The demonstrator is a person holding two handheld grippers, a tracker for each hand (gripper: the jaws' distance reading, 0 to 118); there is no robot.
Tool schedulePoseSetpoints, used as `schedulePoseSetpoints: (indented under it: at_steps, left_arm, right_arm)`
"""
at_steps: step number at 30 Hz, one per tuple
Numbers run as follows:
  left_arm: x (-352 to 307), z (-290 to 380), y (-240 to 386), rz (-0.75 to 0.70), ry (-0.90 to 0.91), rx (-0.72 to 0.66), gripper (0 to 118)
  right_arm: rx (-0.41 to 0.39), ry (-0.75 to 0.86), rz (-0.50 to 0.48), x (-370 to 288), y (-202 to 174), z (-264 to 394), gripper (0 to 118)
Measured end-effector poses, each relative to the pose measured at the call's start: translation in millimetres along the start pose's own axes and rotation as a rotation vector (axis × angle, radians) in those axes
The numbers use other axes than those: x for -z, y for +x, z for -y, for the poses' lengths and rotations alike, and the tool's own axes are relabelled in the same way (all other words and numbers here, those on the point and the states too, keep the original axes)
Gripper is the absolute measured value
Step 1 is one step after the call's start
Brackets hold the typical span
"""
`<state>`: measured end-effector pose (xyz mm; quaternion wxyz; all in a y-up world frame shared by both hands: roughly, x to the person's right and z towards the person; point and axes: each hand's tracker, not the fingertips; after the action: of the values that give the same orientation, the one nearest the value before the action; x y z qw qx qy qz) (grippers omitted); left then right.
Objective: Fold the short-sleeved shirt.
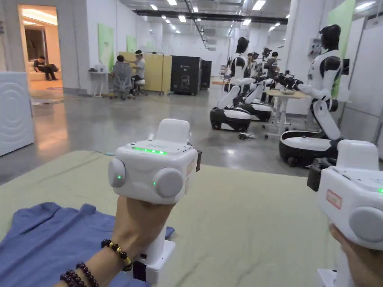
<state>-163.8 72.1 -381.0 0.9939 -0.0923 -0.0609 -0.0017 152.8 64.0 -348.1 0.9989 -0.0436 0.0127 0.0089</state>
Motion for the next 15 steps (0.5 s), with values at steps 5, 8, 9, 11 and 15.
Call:
schedulePoseSetpoints:
  at_steps: [5, 8, 9, 11, 15]
  left_arm:
    - [40, 44, -111, -0.147, -0.279, -0.104, 0]
    - [78, 82, -172, -0.208, -0.447, -0.201, 0]
    - [88, 95, -187, -0.217, -0.482, -0.216, 0]
    - [111, 123, -212, -0.205, -0.608, -0.212, 0]
    - [144, 173, -232, -0.17, -0.776, -0.086, 0]
  right_arm:
    - [-0.003, -0.026, -0.086, -12, -16, 25, 2]
    - [-0.015, -0.055, -0.12, -12, -20, 38, 2]
    - [-0.022, -0.063, -0.125, -9, -26, 41, 2]
    - [-0.037, -0.076, -0.128, -4, -29, 49, 2]
    - [-0.05, -0.129, -0.15, 15, -36, 65, 2]
